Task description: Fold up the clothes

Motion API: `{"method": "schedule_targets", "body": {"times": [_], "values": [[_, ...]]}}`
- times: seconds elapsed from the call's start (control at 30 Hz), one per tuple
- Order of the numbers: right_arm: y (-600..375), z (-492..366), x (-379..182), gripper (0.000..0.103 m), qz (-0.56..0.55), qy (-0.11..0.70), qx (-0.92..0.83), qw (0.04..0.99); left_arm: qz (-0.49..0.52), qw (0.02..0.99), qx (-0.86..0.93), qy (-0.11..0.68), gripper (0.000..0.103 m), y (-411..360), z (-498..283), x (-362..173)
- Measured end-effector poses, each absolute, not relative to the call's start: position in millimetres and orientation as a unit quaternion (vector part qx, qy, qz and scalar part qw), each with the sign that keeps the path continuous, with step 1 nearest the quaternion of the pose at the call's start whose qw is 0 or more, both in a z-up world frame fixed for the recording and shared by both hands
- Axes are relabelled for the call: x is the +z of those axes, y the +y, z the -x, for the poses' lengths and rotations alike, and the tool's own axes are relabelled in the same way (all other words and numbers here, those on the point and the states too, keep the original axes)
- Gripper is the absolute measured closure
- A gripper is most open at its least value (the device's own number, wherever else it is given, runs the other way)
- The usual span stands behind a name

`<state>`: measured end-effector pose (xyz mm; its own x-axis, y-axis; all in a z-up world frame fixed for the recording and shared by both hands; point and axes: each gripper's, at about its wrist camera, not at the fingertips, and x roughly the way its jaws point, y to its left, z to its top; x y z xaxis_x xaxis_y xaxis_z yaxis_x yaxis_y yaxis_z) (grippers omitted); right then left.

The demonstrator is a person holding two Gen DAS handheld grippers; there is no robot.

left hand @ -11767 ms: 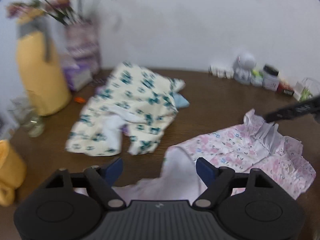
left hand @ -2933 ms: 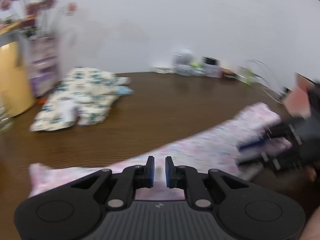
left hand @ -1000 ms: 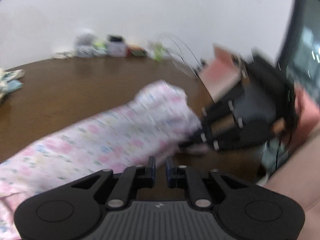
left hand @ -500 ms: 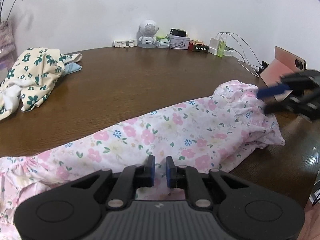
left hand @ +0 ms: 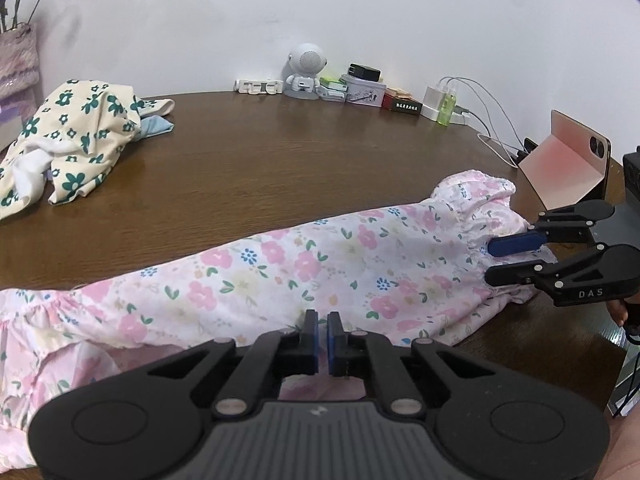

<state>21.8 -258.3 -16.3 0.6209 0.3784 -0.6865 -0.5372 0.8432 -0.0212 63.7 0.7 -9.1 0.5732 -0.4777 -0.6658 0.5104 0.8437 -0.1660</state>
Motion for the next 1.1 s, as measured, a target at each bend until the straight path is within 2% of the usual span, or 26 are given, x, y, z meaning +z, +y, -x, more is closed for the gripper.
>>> {"method": "schedule_targets", "body": {"times": [0.3, 0.43, 0.53, 0.73, 0.87, 0.93, 1.03, 1.1], "values": [[-268.1, -23.4, -8.6, 0.065, 0.083, 0.358, 0.272, 0.889, -0.017, 0.888, -0.276, 0.369, 0.098, 2.6, -61.6, -9.3], [-284.0, -26.5, 21.1, 0.065, 0.037, 0.321, 0.271, 0.907, -0.022, 0.89, -0.274, 0.365, 0.098, 1.3, -58.5, -9.8], [-278.3, -47.4, 36.4, 0.065, 0.059, 0.3, 0.239, 0.922, -0.031, 0.891, -0.271, 0.364, 0.097, -2.2, -56.9, -9.2], [-269.9, -95.9, 25.7, 0.063, 0.095, 0.358, 0.249, 0.895, -0.045, 0.891, -0.267, 0.363, 0.097, -6.5, -55.4, -8.3], [-275.3, -108.5, 20.3, 0.041, 0.114, 0.389, 0.267, 0.874, -0.044, 0.891, -0.266, 0.365, 0.097, -6.6, -56.6, -8.2], [-278.0, -114.7, 17.7, 0.039, 0.123, 0.404, 0.275, 0.863, -0.044, 0.891, -0.266, 0.365, 0.097, -6.6, -56.9, -8.2], [-282.1, -124.1, 13.6, 0.039, 0.137, 0.427, 0.288, 0.846, -0.049, 0.891, -0.266, 0.364, 0.097, -7.4, -56.8, -8.1], [-284.8, -130.3, 10.9, 0.046, 0.146, 0.442, 0.297, 0.834, -0.05, 0.892, -0.265, 0.364, 0.097, -7.9, -56.6, -8.0]]}}
